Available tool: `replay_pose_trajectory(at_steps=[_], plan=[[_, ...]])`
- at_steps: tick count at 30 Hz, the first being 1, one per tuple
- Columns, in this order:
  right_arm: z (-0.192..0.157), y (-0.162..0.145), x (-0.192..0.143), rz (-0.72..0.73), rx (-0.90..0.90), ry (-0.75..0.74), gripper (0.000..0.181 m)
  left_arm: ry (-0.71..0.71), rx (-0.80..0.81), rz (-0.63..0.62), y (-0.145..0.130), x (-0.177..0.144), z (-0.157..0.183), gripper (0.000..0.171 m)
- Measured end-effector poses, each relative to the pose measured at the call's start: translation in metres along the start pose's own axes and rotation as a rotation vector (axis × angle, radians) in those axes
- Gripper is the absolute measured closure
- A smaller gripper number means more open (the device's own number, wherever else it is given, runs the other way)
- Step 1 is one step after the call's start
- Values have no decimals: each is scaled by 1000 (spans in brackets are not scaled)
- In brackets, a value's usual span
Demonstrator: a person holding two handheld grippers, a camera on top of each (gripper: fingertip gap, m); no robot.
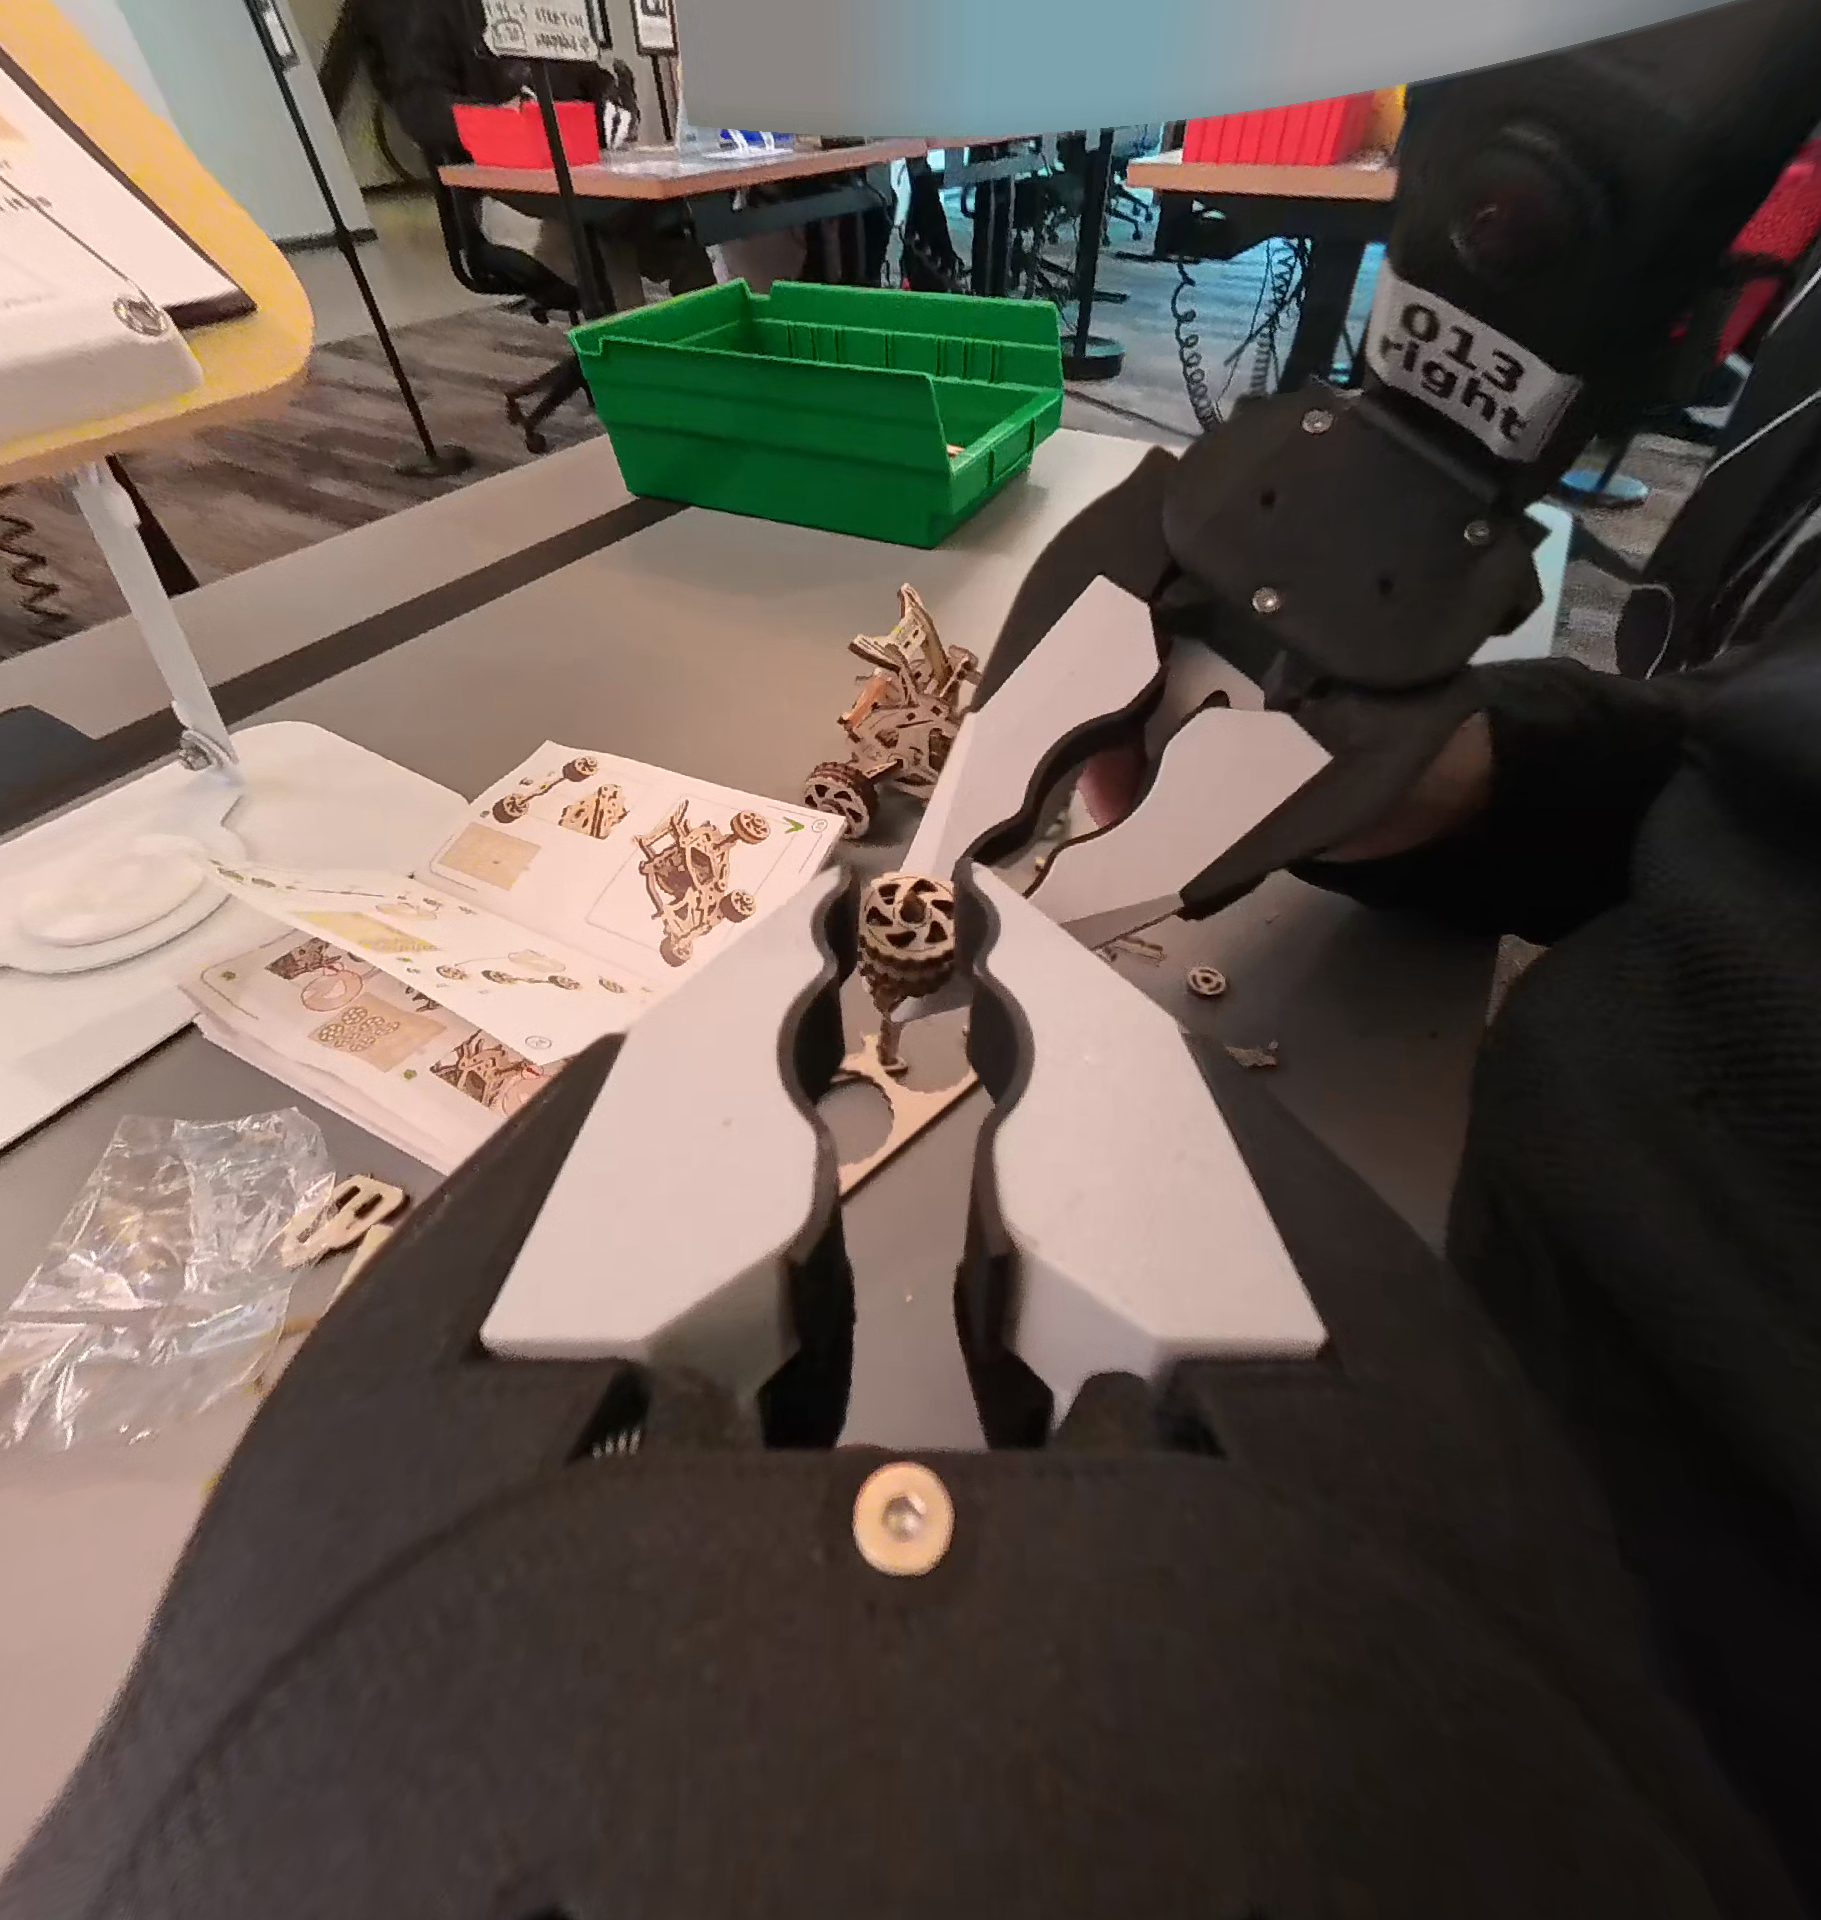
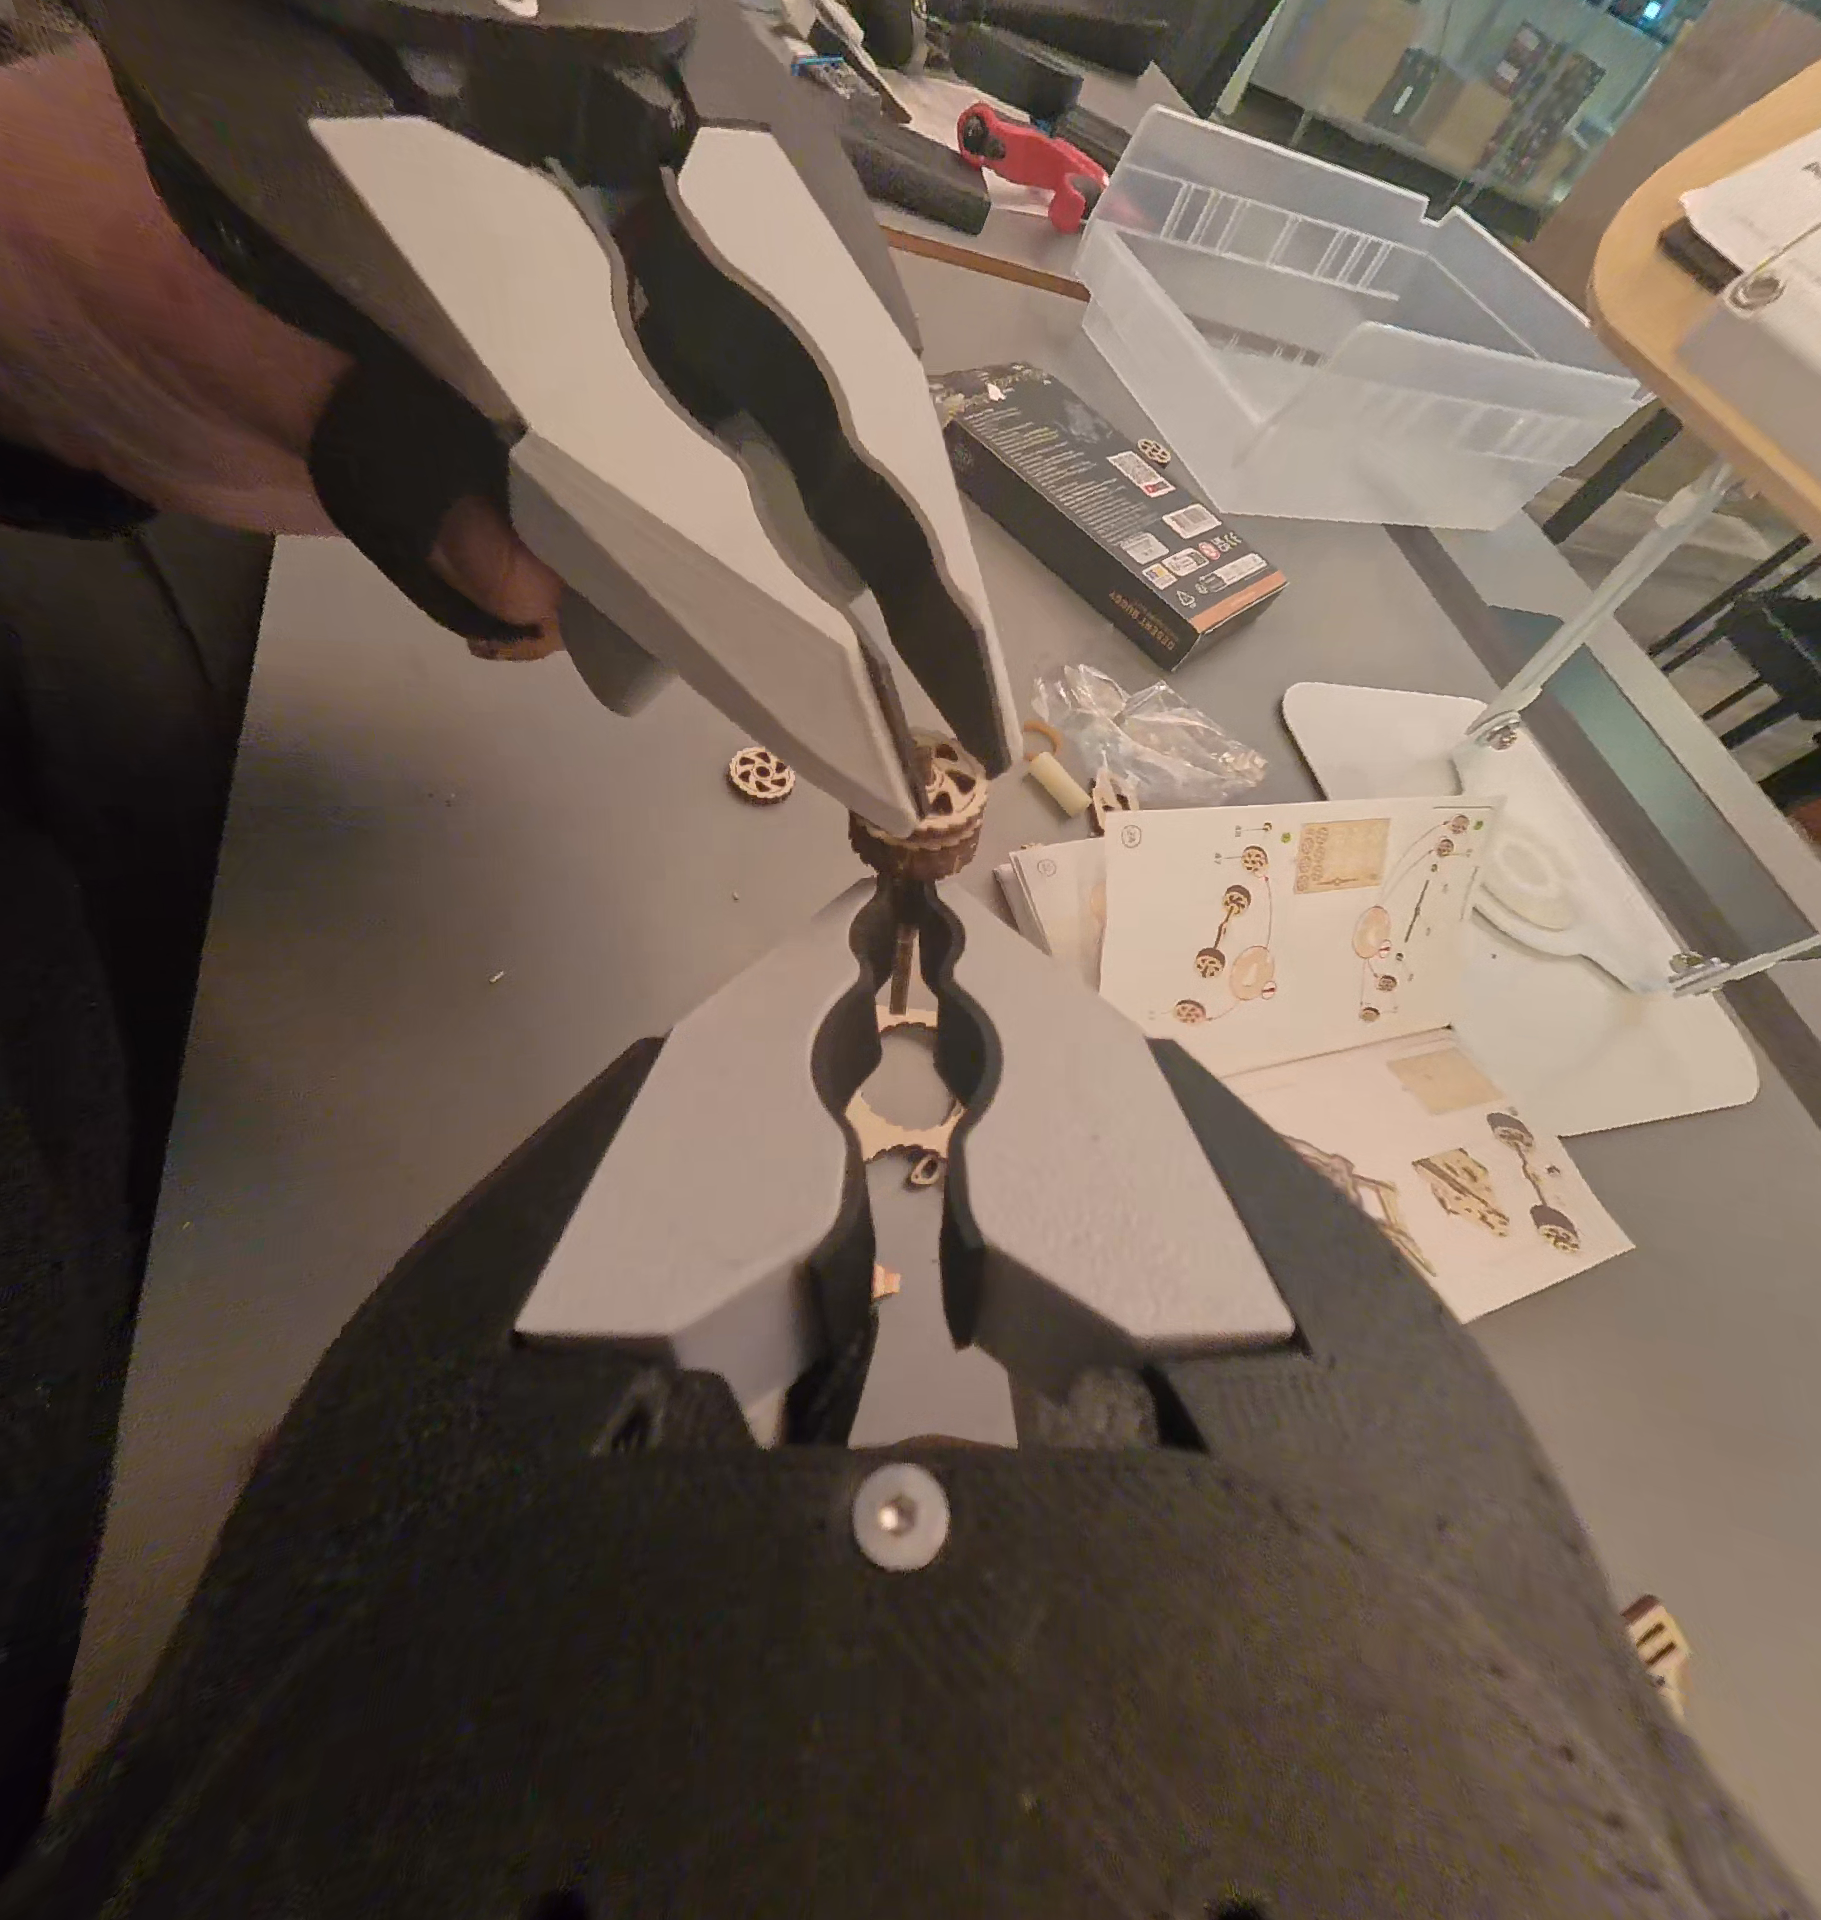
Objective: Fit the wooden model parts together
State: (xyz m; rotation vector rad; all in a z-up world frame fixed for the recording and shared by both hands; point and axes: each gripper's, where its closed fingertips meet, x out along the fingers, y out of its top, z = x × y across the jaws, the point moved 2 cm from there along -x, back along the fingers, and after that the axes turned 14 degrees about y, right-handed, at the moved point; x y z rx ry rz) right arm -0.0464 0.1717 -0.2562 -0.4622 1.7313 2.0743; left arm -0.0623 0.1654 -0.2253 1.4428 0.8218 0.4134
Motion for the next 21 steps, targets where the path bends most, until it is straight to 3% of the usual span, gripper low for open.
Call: replay_pose_trajectory(at_steps=[7, 21], plan=[[2, 2, -1, 29, 52, 24, 181, -1, -182, 54, 3, -2, -7, 159], [-1, 1, 0, 11, 37, 20, 181, 36, -100, 42, -1, -3, -5, 161]])
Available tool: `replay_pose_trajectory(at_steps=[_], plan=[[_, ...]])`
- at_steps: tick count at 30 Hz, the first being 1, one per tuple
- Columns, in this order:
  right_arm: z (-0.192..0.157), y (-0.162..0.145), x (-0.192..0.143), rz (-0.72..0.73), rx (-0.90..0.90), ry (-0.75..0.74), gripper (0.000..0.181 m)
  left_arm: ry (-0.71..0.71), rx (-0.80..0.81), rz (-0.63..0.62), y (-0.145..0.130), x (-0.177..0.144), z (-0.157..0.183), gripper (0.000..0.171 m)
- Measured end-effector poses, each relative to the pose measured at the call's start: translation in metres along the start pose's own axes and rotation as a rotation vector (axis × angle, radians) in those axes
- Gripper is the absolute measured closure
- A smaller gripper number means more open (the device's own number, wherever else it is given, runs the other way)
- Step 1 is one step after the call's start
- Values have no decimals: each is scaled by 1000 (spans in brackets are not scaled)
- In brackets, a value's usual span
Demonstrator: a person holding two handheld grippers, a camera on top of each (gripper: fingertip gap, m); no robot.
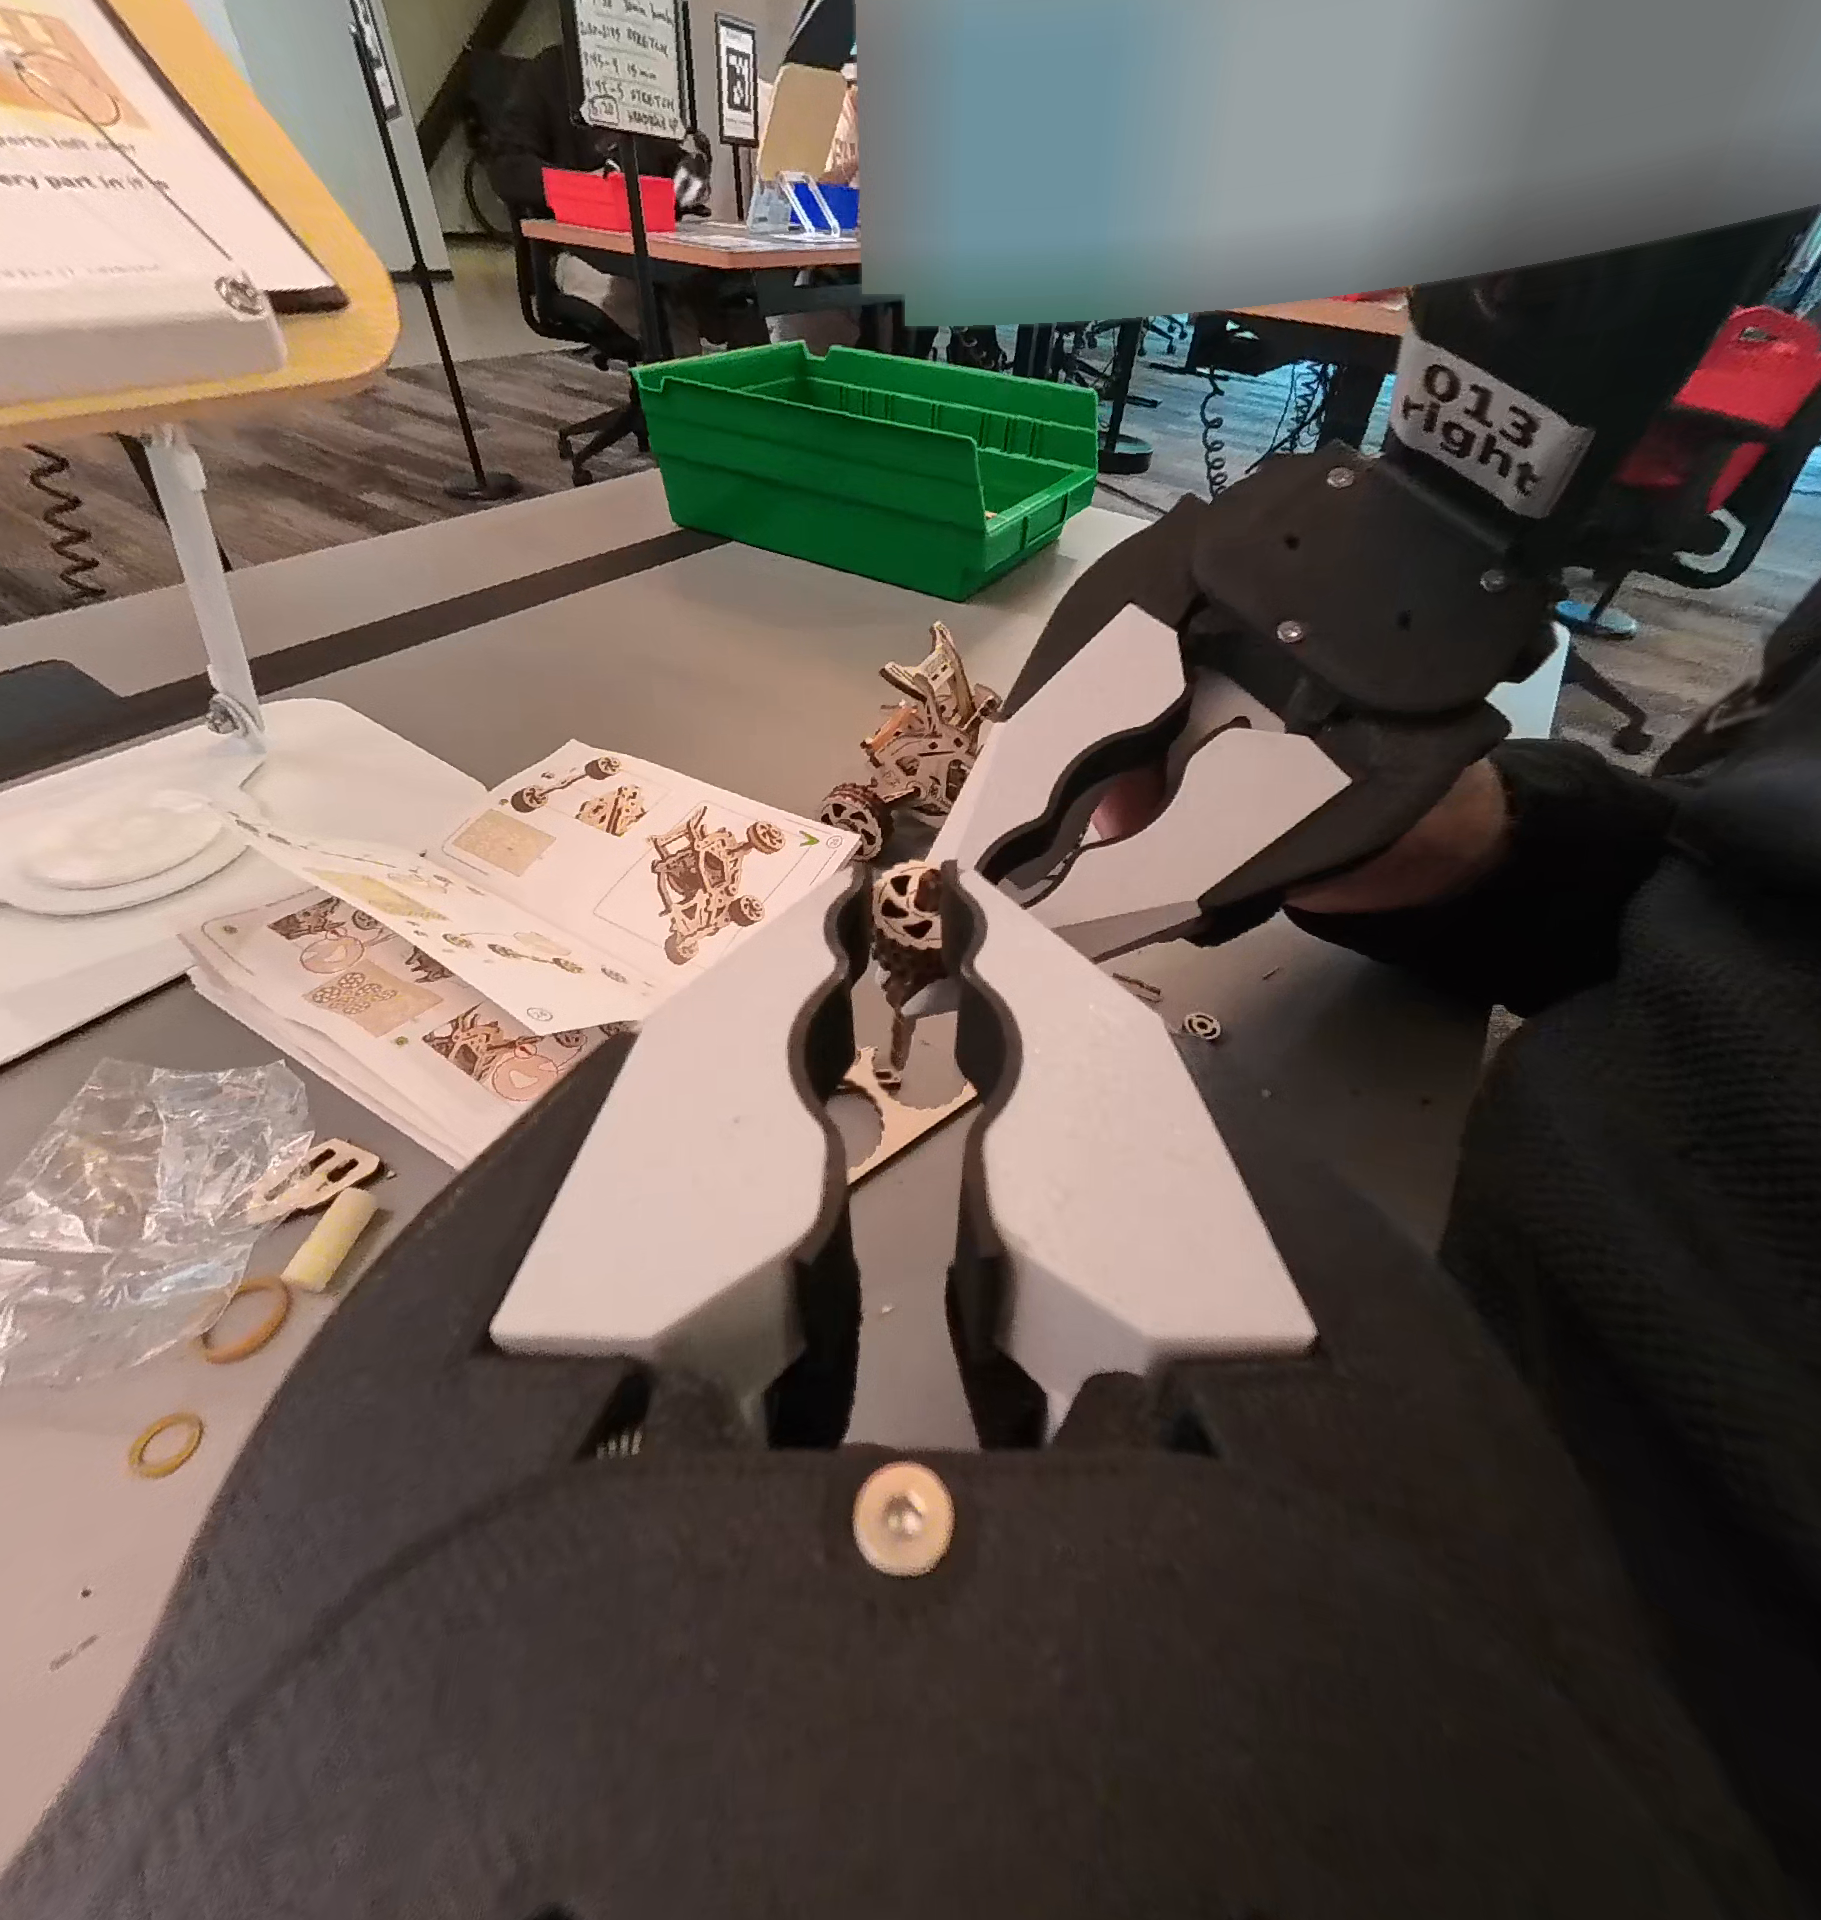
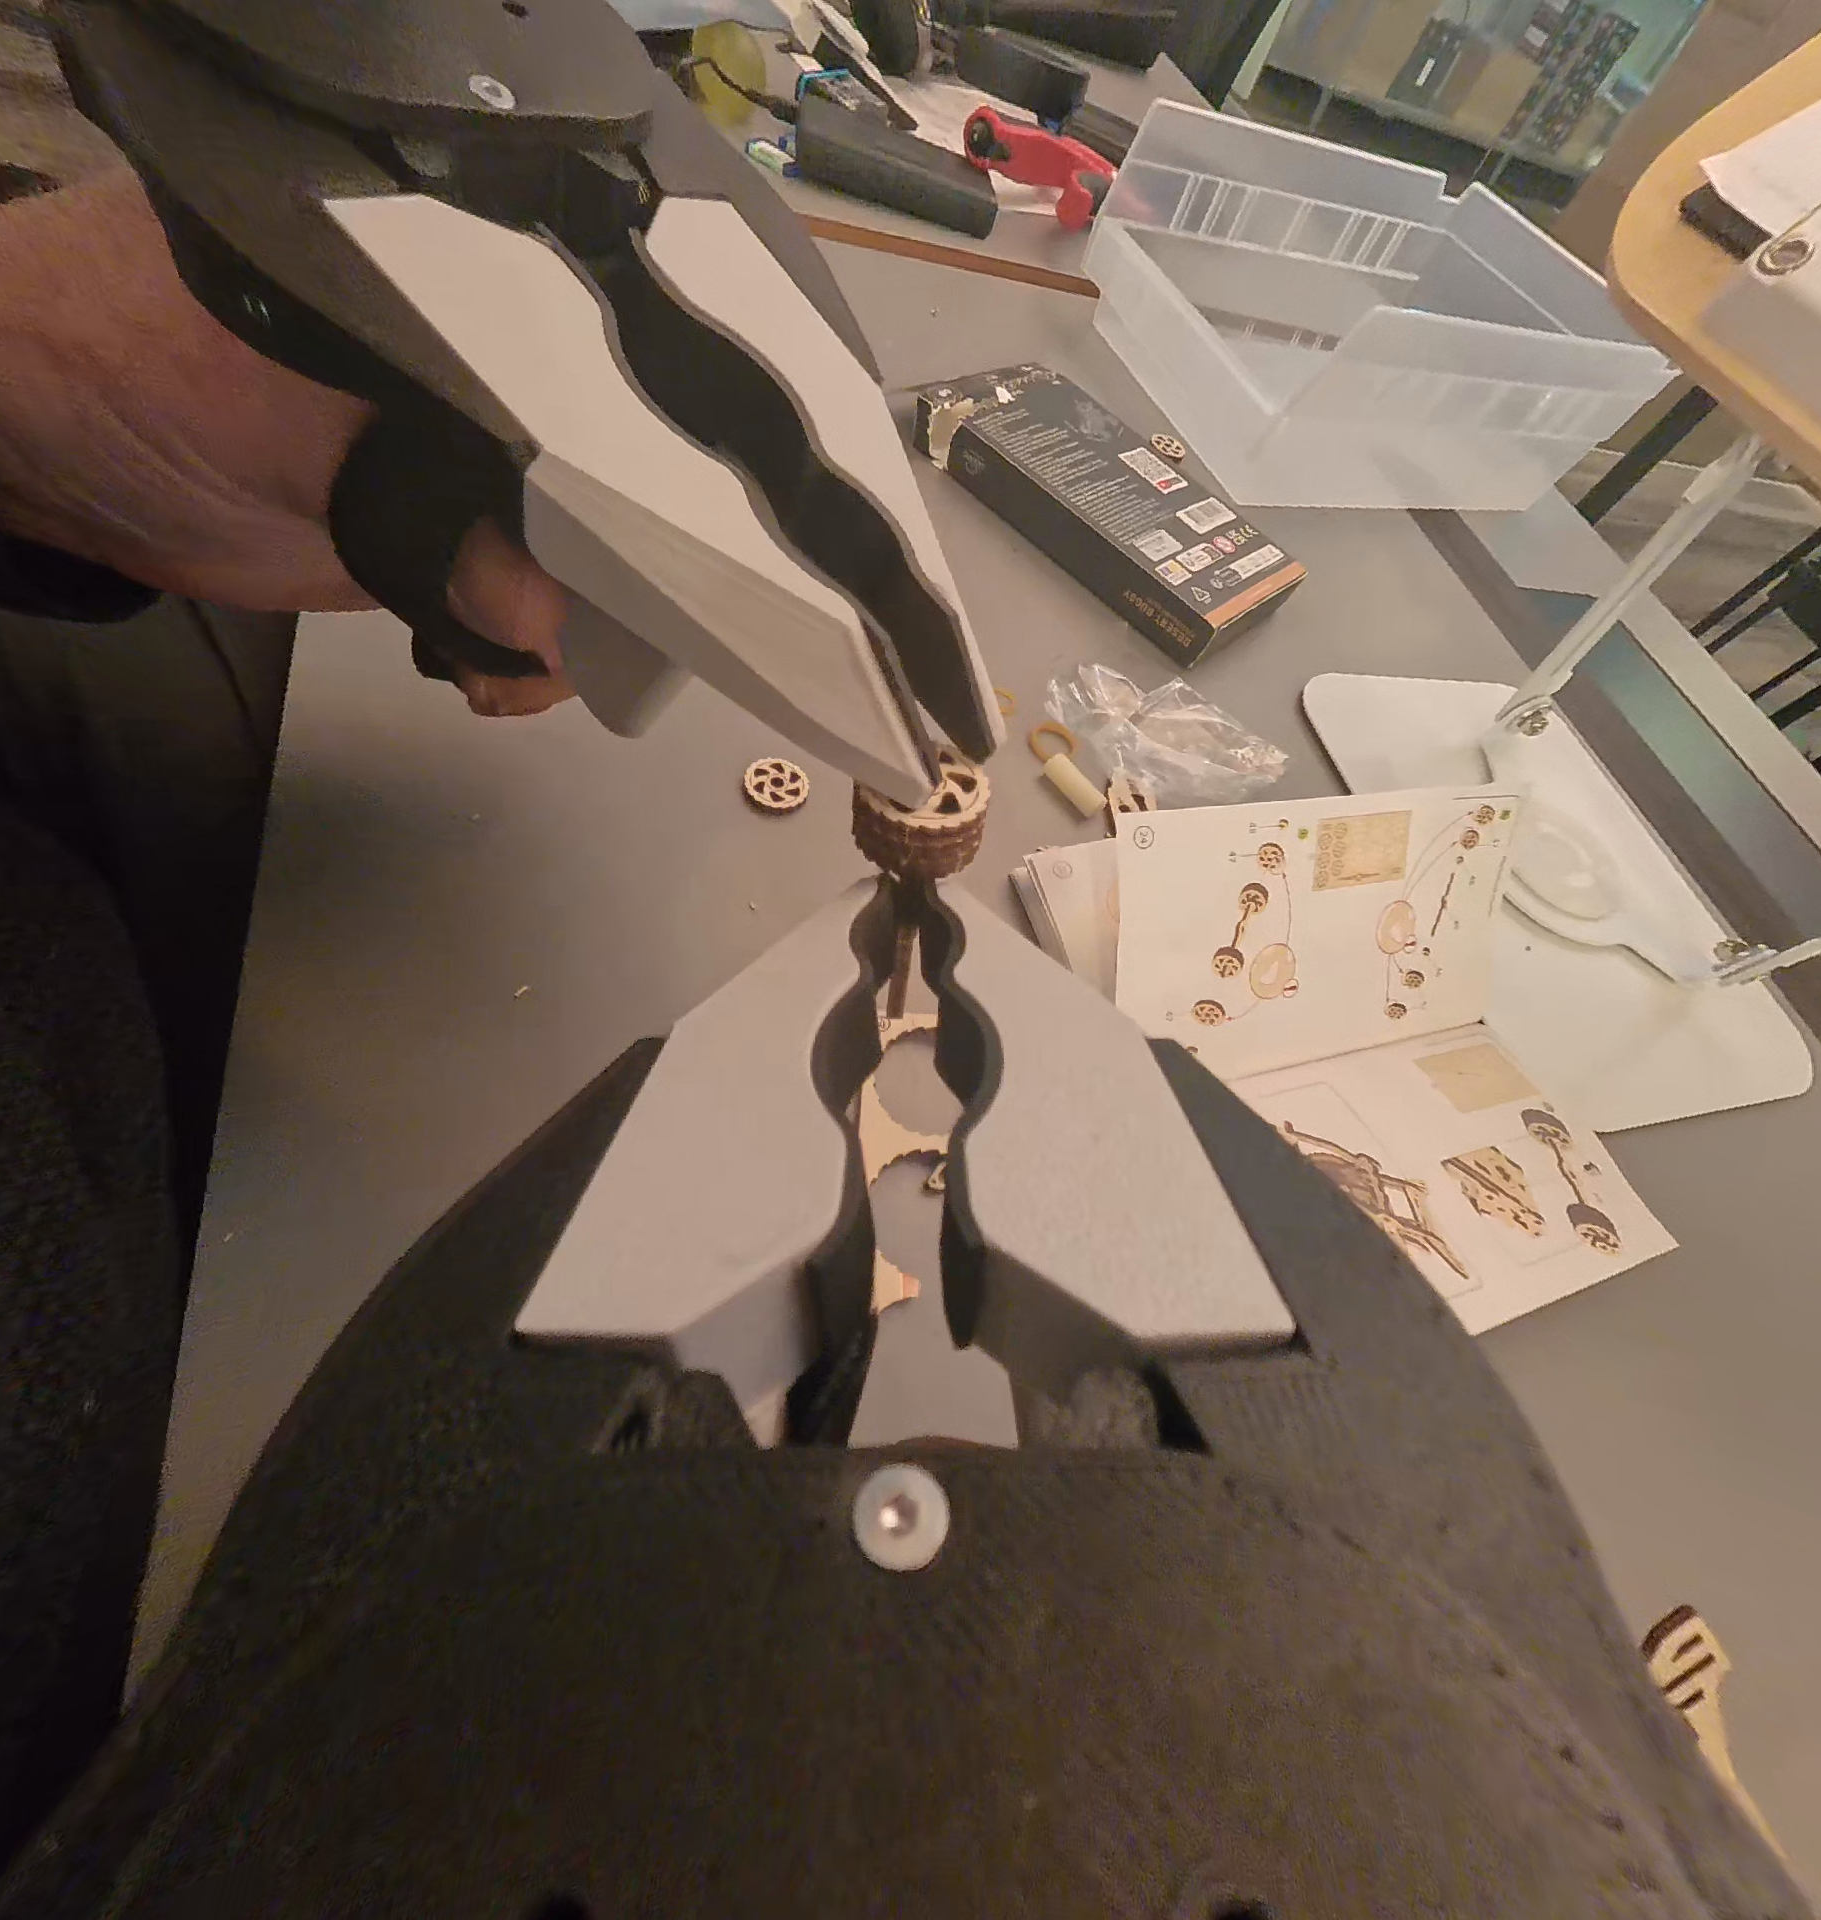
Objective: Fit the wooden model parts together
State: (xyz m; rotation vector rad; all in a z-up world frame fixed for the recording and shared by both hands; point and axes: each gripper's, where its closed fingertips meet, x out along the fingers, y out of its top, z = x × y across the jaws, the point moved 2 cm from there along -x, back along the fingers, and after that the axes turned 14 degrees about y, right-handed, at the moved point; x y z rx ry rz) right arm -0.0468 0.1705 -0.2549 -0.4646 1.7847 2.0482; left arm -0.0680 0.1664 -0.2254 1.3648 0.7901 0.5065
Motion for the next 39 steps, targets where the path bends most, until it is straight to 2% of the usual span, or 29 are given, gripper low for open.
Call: replay_pose_trajectory(at_steps=[8, 13, 18, 24, 29, 34, 39], plan=[[2, 0, 0, -18, -26, -29, 181, -13, -130, -2, 0, -2, -4, 160], [2, 2, -2, -17, -39, -43, 181, -36, -157, -19, -2, -3, -2, 140], [2, 3, -3, -23, -66, -63, 181, -36, -99, -57, -6, 0, 3, 151], [3, 5, -4, -25, -88, -86, 181, -49, -148, -33, -5, 1, 2, 151], [5, 8, -5, 14, -75, -79, 176, -65, -324, -1, -1, 2, -6, 152], [8, 6, -4, 15, -46, -73, 170, -107, -594, 42, 0, 4, -14, 152], [10, 2, -2, 13, -10, -58, 177, -175, -754, 51, -2, 6, -14, 152]])
